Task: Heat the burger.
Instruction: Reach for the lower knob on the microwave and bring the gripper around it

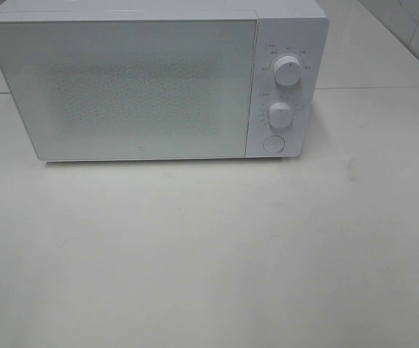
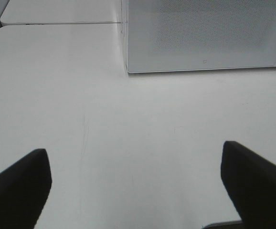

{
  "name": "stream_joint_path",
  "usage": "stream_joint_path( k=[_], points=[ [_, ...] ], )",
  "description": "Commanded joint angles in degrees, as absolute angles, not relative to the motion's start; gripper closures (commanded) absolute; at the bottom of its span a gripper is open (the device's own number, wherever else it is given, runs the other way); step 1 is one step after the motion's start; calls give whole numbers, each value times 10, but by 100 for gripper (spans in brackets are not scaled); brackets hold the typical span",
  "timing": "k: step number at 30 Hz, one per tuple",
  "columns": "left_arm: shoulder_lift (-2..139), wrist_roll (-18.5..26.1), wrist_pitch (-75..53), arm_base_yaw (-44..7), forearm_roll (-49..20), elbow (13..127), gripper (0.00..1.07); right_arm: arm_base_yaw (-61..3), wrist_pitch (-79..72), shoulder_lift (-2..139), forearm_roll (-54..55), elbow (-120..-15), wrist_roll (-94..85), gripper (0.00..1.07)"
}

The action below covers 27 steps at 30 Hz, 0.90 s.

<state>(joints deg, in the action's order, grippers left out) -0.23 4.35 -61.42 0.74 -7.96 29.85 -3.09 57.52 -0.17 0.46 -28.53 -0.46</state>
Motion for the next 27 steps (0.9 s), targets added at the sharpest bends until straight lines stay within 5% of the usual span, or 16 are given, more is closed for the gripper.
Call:
stream_joint_path(
  k=[1,27],
  points=[
    [-15,42,-615,9,-85,297,18,-29,569,-20,7,-285,-3,31],
    [-15,42,-615,9,-85,297,18,-29,350,196,9,-309,-3,31]
  ],
)
